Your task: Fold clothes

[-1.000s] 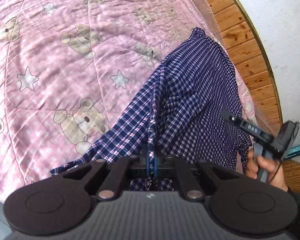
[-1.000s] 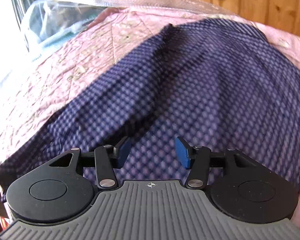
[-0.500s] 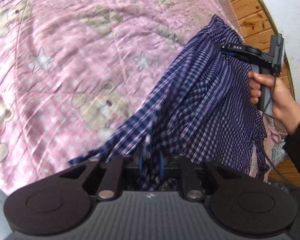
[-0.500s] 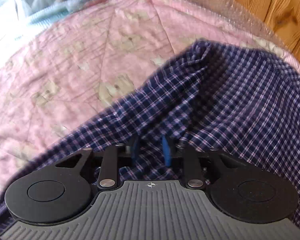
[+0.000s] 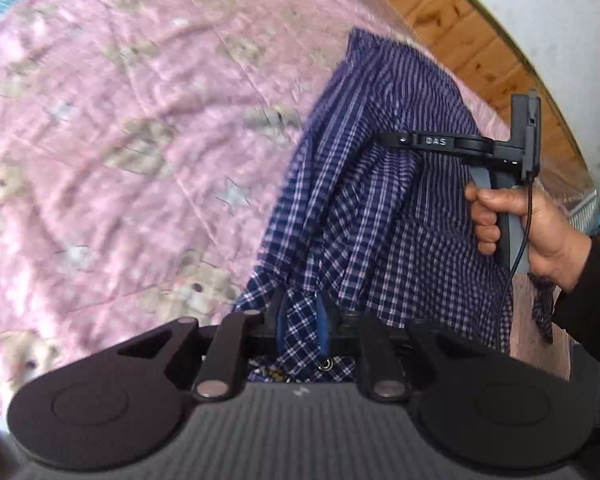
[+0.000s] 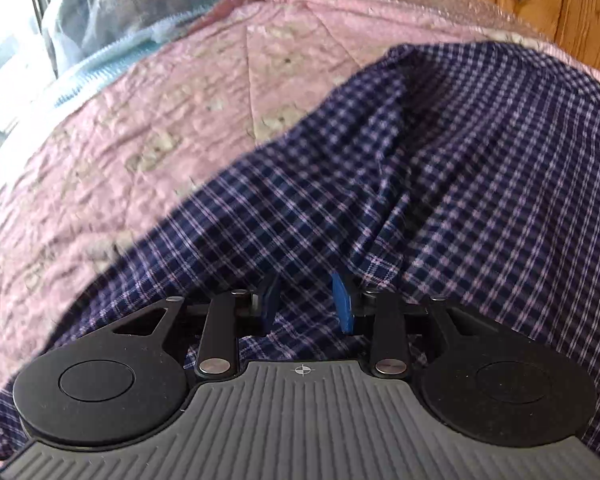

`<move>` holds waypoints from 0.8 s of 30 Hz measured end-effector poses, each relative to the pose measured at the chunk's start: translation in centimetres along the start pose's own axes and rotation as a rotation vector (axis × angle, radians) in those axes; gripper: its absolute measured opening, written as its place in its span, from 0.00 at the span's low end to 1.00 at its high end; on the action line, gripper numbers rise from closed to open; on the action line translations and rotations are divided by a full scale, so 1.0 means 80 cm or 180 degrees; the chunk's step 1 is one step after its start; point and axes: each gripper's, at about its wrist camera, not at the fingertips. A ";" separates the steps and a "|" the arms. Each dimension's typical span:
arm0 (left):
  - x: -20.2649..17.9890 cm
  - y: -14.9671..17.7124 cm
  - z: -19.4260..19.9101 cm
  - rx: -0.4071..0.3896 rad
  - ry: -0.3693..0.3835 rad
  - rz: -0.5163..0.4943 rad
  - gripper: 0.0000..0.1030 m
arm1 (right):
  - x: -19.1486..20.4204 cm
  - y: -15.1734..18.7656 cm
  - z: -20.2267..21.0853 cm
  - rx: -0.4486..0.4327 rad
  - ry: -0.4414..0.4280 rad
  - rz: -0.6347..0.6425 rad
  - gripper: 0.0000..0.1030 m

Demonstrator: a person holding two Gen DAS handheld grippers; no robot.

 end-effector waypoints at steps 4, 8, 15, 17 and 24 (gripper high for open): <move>-0.011 0.006 -0.033 0.0109 -0.0302 -0.0317 0.15 | 0.009 0.021 0.041 -0.0202 -0.0035 -0.0188 0.37; -0.023 0.006 -0.035 0.0171 -0.0455 -0.0432 0.15 | 0.005 0.057 0.036 -0.0072 -0.0035 -0.0274 0.56; -0.091 0.001 0.015 -0.0023 -0.0674 -0.1119 0.31 | -0.108 0.160 0.204 -0.0863 0.0579 -0.1407 0.66; -0.118 -0.006 0.029 -0.0136 -0.0635 -0.1313 0.34 | -0.163 0.228 0.260 -0.0987 0.1069 -0.1982 0.66; -0.250 -0.033 -0.011 -0.0095 -0.0053 -0.1854 0.38 | -0.284 0.432 0.343 -0.0871 0.1989 -0.3468 0.63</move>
Point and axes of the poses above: each gripper's, at about its wrist camera, not at the fingertips, and z roughly against the way its jaws point, x to its left, y to its underside, and after that the axes turned 4 degrees about x, right-handed
